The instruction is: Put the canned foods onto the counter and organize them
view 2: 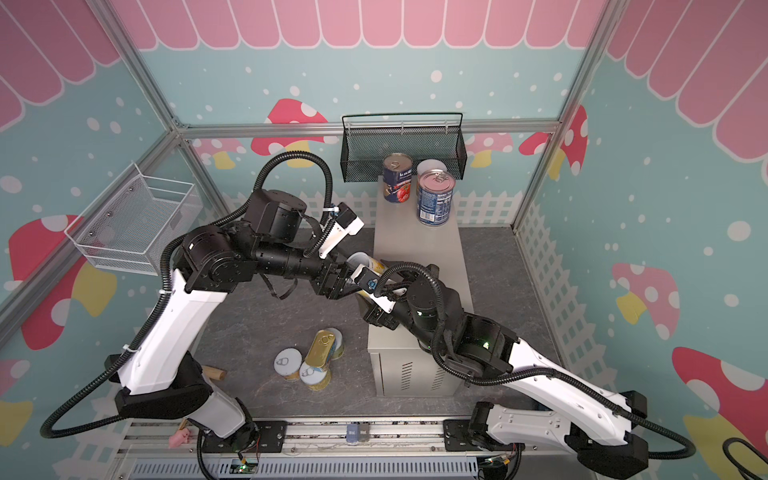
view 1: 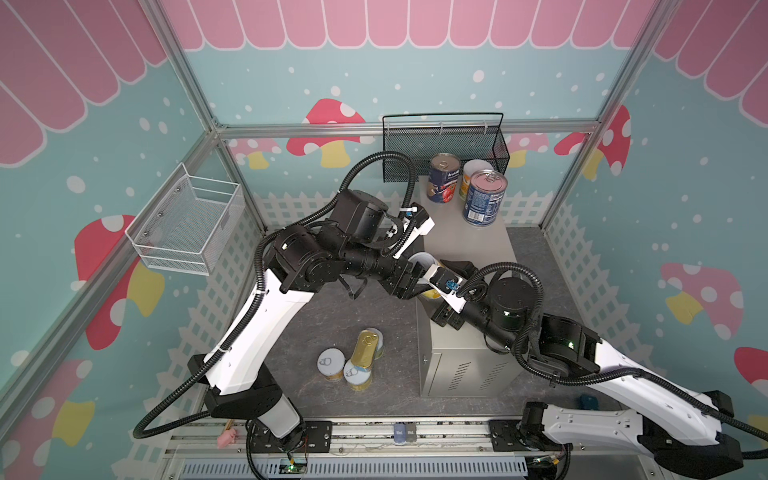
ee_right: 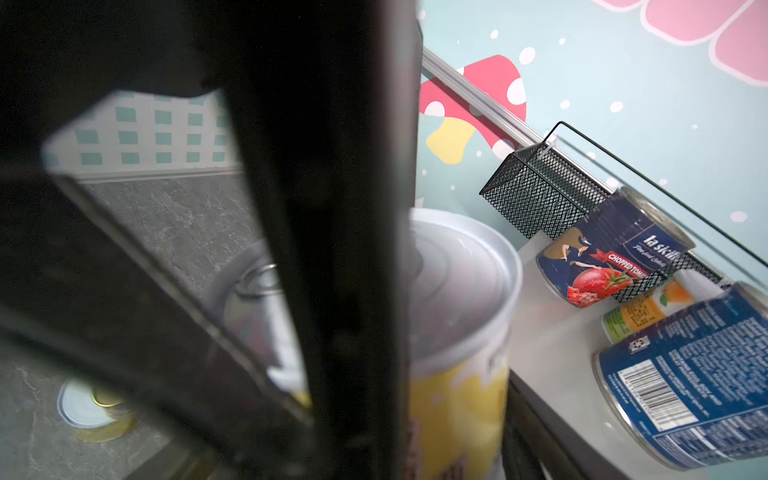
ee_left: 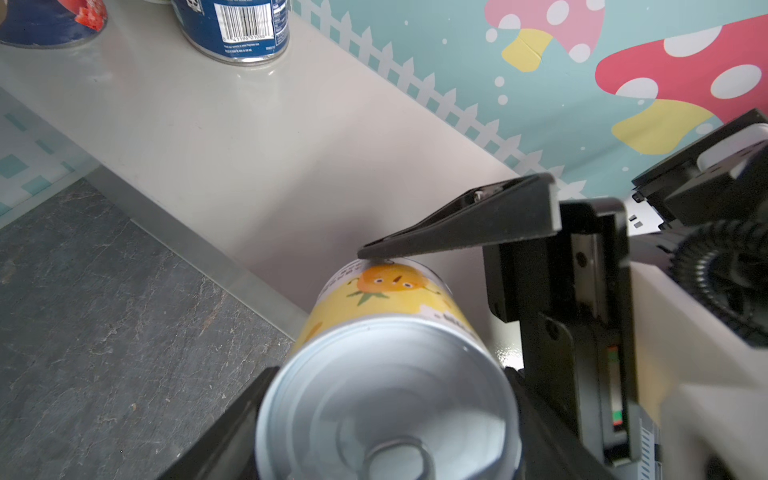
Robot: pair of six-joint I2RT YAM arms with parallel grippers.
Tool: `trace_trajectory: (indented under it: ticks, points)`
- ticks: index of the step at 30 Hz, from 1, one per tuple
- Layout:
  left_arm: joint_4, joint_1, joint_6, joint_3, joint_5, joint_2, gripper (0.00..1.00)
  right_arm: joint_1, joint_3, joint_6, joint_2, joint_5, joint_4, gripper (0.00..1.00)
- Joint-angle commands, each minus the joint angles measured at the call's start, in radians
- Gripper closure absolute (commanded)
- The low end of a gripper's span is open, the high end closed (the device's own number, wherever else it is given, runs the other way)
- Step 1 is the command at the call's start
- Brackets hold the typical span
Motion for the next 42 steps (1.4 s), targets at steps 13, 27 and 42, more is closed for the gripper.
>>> trace_trajectory:
  ticks: [13,27,42]
  points:
    - [0.069,-0.006,0.025,0.009,0.079,-0.037,0.74,-0.039,0.001,0.013,0.001,-0.062,0.018,0.43]
    - [0.175,-0.006,0.002,-0.069,0.058,-0.071,0.01,-0.076,-0.113,0.111,-0.118,-0.045,0.086,0.46]
    - [0.701,-0.010,-0.030,-0.591,0.178,-0.319,0.01,-0.077,-0.206,0.320,-0.265,-0.124,0.162,0.44]
